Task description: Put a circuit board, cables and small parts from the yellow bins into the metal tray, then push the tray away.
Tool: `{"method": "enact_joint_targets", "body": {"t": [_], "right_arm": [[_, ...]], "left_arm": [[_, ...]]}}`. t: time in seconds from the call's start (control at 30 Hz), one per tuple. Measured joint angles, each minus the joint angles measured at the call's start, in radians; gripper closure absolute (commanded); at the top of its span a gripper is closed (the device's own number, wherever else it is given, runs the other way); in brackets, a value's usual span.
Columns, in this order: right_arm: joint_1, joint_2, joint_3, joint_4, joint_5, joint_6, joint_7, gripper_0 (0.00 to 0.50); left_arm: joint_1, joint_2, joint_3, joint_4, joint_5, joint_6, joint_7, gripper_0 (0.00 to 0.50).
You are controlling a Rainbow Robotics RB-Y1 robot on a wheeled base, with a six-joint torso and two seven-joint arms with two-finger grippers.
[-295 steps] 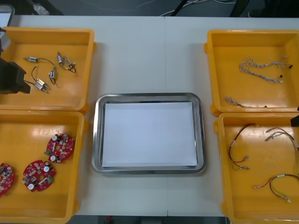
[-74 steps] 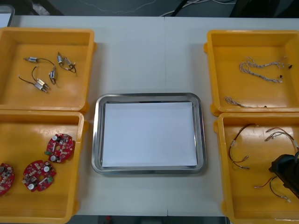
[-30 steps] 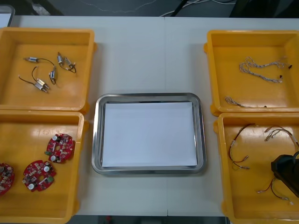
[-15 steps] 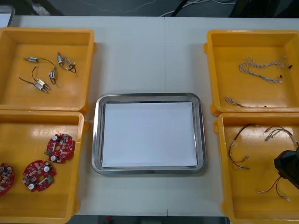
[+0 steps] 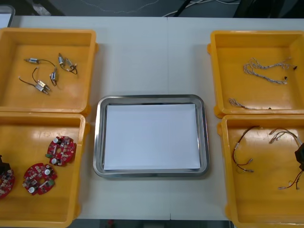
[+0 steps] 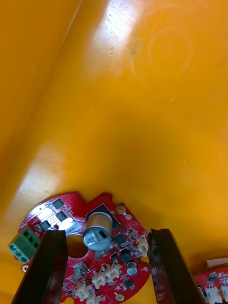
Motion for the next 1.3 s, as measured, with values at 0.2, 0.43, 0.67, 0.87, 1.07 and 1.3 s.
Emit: {"method": "enact_joint_targets", "body": {"t": [0.2, 0.43, 0.67, 0.87, 1.07, 1.3], "right_arm": [[-0.054, 0.000, -0.053, -0.015, 0.000, 0.081, 0.163, 0.500], [-0.142, 0.000, -0.092, -0.041, -0.008, 0.145, 0.288, 0.500], [-0.202, 0.000, -0.093, -0.116, -0.042, 0.145, 0.333, 0.500], [-0.233, 0.000, -0.093, -0.133, -0.105, 0.145, 0.333, 0.500], [-0.281, 0.000, -0.093, -0.178, -0.141, 0.145, 0.333, 0.500], [-0.300, -0.006, -0.096, -0.227, -0.224, 0.147, 0.333, 0.500]], "left_arm": [[-0.007, -0.010, 0.000, 0.000, -0.009, 0.001, 0.000, 0.079], [-0.007, -0.013, 0.000, 0.000, -0.025, 0.001, 0.000, 0.093], [-0.007, -0.030, 0.000, 0.000, -0.041, 0.001, 0.000, 0.116], [-0.007, -0.039, 0.000, 0.000, -0.050, 0.001, 0.000, 0.327], [-0.007, -0.040, 0.000, 0.000, -0.052, 0.001, 0.000, 0.500], [-0.007, -0.040, 0.000, 0.000, -0.052, 0.001, 0.000, 0.500]]}}
